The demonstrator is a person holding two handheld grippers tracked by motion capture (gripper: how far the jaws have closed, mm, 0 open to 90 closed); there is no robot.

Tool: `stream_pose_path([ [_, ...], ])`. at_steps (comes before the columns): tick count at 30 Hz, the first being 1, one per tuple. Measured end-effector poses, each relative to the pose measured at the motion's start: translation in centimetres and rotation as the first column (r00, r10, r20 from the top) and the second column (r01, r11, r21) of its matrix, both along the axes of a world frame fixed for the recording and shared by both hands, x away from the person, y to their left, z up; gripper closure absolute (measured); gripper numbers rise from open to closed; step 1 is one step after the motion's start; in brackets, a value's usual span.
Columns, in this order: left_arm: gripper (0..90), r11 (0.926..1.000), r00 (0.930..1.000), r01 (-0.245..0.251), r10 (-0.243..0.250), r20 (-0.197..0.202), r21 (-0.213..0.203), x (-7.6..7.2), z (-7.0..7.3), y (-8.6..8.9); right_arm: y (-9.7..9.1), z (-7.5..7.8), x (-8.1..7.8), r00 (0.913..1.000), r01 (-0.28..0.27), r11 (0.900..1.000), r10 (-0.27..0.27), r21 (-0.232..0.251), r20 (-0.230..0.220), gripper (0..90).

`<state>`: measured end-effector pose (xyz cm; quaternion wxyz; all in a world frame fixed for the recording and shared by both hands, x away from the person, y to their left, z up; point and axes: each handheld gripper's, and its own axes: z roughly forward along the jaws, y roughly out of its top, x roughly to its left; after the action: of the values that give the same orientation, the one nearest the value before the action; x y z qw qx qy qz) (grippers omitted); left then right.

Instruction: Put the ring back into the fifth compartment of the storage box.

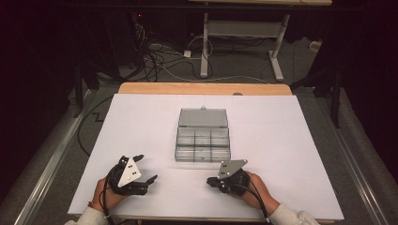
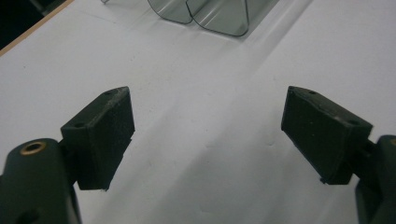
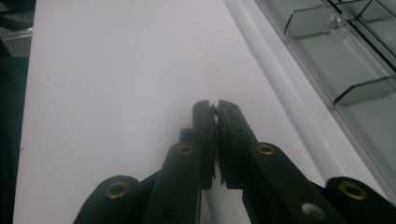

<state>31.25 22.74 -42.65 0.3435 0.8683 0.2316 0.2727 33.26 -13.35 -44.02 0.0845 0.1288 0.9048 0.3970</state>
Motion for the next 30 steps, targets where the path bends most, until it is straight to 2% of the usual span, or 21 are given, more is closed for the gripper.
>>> stream_pose_path([
  [13, 16.8, 1.0, 1.0, -0.002, 0.002, 0.002, -0.004, 0.0, 0.1, 0.0, -1.9, 1.9, -0.4, 0.9994, 0.025, 0.9928, -0.027, 0.117, 0.023, 87.1],
  [15, 16.7, 1.0, 0.9999, -0.008, 0.008, 0.008, 0.004, 0.0, 0.0, 0.0, -2.0, 2.1, -0.3, 0.9991, 0.026, 0.9913, -0.03, 0.129, 0.028, 87.1],
  [23, 16.7, 0.9999, 0.9998, -0.011, 0.011, 0.014, -0.008, 0.0, 0.1, 0.1, -1.8, 2.8, -0.5, 0.9972, 0.029, 0.9887, -0.039, 0.147, 0.064, 87.1],
  [30, 16.8, 0.9998, 0.9998, -0.015, 0.016, 0.015, -0.009, 0.2, 0.0, 0.0, -1.4, 4.2, 0.2, 0.9915, 0.045, 0.9822, -0.066, 0.183, 0.112, 87.1],
])
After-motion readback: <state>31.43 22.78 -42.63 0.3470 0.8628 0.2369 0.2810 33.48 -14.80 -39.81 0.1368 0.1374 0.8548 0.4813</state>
